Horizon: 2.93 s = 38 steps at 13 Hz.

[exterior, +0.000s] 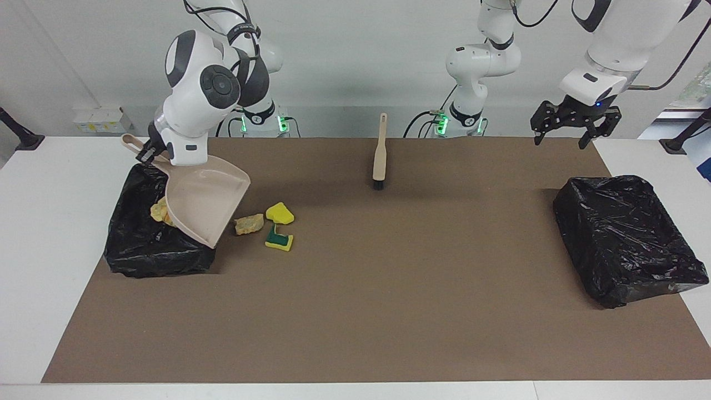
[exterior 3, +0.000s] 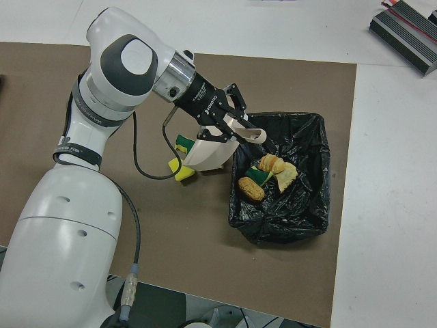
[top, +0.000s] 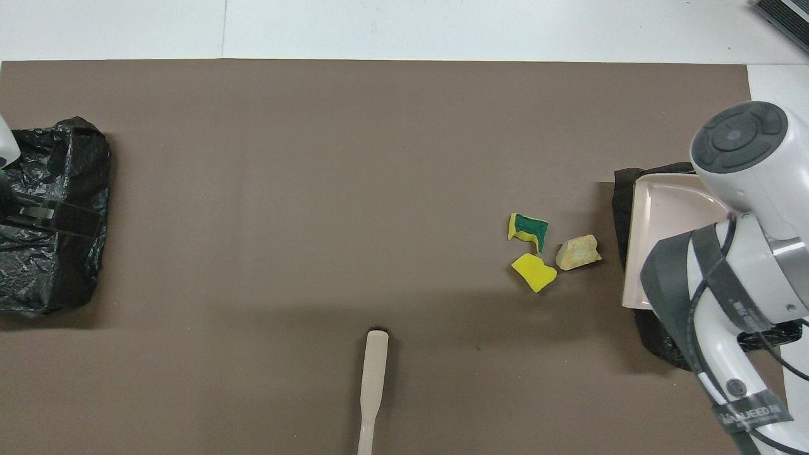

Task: Sweep and dump trash in bin
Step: 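Bring the empty dustpan back to the table center with the right gripper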

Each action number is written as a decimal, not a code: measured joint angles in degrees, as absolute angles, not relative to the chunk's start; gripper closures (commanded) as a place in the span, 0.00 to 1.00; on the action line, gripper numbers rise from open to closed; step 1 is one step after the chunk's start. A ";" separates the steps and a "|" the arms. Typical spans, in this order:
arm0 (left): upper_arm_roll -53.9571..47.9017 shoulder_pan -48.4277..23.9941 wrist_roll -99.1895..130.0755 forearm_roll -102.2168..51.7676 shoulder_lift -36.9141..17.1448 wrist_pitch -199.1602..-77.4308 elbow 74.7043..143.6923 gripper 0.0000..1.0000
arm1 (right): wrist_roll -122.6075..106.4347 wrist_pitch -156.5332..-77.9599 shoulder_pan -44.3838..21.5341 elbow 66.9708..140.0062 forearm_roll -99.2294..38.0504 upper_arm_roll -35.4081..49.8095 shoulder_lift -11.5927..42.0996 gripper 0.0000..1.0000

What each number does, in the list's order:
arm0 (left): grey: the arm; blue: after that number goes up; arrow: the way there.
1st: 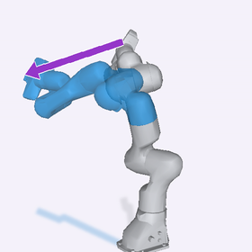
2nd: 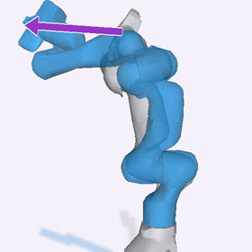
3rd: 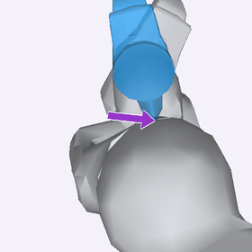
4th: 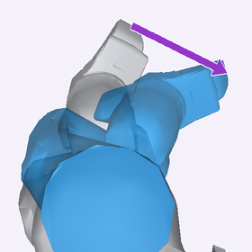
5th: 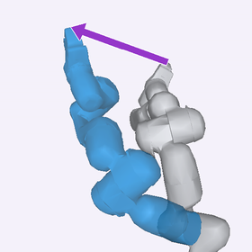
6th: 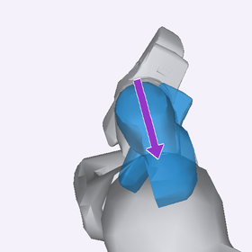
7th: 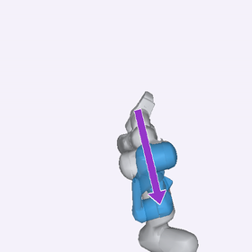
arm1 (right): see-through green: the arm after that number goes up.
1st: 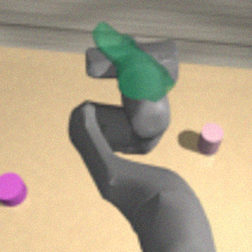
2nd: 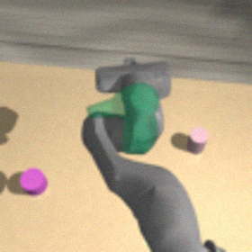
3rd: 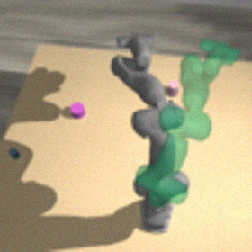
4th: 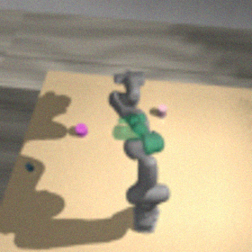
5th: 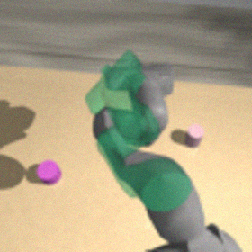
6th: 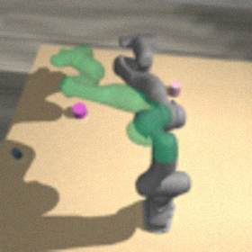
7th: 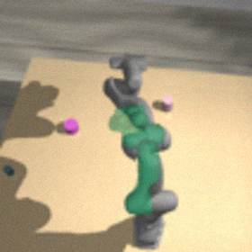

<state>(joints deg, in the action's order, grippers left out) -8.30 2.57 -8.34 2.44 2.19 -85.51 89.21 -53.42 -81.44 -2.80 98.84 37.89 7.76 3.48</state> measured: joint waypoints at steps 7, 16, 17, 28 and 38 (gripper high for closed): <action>-8.15 2.60 -8.32 2.47 1.53 -85.06 87.71 0.00 | -23.31 -81.37 -5.47 92.12 16.41 7.80 7.66 1.00; -8.51 2.58 -8.33 2.52 1.48 -85.11 87.89 0.00 | 23.63 -97.86 -12.30 89.74 -9.45 7.95 13.74 1.00; -8.59 2.58 -8.33 2.52 1.40 -85.39 87.91 0.00 | 26.14 -99.42 -13.60 89.50 -11.08 8.00 15.04 1.00; -8.55 2.58 -10.95 2.52 -1.97 -87.06 87.96 0.00 | 35.79 -100.24 -27.51 72.83 -9.62 8.14 38.68 1.00; -14.16 1.85 -11.05 2.51 -5.80 -93.14 88.04 0.00 | 35.88 -101.64 -30.31 70.33 -7.77 7.86 39.22 0.00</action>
<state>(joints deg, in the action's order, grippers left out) -14.16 1.85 -11.05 2.51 -5.80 -93.14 88.04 35.88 -101.64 -30.31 70.33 -7.77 7.86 39.22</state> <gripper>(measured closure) 0.000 0.115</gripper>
